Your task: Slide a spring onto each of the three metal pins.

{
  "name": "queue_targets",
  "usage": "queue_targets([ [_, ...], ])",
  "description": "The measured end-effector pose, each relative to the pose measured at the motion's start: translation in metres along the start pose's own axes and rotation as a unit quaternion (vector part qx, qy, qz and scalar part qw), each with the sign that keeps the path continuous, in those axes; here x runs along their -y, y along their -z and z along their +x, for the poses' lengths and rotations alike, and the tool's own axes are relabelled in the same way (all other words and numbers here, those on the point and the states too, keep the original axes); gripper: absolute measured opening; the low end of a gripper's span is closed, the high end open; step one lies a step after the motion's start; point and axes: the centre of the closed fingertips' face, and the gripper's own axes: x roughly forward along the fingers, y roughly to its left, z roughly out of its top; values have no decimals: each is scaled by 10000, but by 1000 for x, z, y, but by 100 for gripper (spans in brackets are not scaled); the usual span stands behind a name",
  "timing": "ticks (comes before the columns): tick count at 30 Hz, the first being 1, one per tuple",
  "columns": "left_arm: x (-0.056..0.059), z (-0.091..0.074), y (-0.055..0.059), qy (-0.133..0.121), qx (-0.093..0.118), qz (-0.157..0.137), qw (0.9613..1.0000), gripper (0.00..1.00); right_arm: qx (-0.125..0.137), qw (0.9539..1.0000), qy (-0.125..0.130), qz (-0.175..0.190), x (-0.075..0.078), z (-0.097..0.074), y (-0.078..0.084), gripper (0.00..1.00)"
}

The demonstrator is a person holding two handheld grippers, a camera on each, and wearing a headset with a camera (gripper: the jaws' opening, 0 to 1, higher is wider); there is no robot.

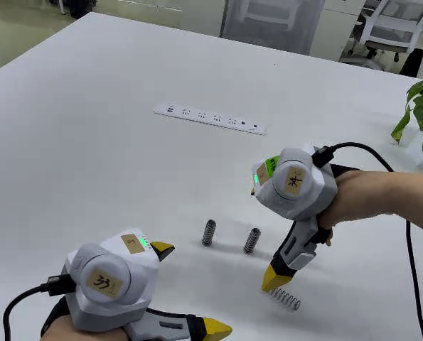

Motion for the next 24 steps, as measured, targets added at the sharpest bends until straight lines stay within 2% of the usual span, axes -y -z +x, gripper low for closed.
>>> queue_targets([
  [7, 8, 5, 0, 165, -66, 124, 9998, 90, 231, 9989, 258, 302, -6, -15, 10, 99],
  [14, 10, 6, -1, 312, -105, 205, 9992, 90, 463, 9953, 468, 704, -14, -26, 21, 98],
  [19, 8, 5, -1, 388, -185, 270, 9987, 90, 657, 9903, 624, 1056, -24, -34, 31, 97],
  [22, 6, 6, -2, 432, -227, 361, 9982, 90, 878, 9849, 694, 1321, -34, -37, 34, 95],
  [24, 6, 6, -4, 461, -272, 424, 9977, 89, 883, 9833, 761, 1398, -38, -38, 39, 95],
])
